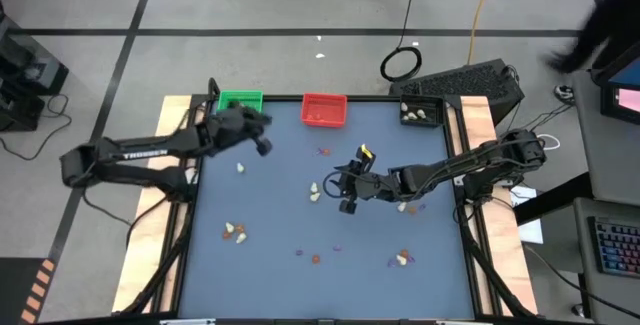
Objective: Sort Halloween decoration
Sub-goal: Put the purple witch hat toy into the green bin
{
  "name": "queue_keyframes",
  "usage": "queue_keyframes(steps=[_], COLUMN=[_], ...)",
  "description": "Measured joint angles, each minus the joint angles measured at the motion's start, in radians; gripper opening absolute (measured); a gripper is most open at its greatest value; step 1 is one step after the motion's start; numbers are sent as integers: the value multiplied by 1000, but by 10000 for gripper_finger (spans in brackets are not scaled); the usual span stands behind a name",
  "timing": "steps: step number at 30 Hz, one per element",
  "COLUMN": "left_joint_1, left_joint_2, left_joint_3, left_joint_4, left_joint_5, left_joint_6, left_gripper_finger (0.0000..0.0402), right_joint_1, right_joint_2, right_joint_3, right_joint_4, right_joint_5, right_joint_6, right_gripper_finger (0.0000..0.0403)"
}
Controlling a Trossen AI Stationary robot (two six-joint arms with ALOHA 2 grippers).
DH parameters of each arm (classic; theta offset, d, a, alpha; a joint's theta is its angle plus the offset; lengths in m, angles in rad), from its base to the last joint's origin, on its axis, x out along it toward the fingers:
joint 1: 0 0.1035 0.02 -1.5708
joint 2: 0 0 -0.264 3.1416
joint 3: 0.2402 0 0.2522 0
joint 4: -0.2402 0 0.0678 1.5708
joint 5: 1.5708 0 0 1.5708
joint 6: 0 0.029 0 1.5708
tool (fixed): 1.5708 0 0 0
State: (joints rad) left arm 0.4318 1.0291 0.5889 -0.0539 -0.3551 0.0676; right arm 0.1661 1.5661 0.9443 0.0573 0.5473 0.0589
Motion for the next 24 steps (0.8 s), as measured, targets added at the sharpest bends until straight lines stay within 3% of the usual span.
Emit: queue_keyframes(steps=[4, 10, 16, 24], left_joint_1=[201, 426, 535, 593], left_joint_2=[12, 152, 346, 526], left_joint_3=[32, 129, 239, 325], left_joint_4=[-145, -245, -326, -354], left_joint_5=[33, 187, 254, 293], left_joint_6=[-36, -13, -5, 28], left_gripper_finger=[24, 24, 24, 24], right_joint_1=[0, 0, 0, 0], right_joint_2=[0, 0, 0, 0], right_joint_3=[0, 0, 0, 0], right_joint_4=[-4, -3, -3, -3], right_joint_5=[1, 1, 1, 1], right_joint_6=[0, 7, 7, 7], right_gripper_finger=[160, 160, 160, 160])
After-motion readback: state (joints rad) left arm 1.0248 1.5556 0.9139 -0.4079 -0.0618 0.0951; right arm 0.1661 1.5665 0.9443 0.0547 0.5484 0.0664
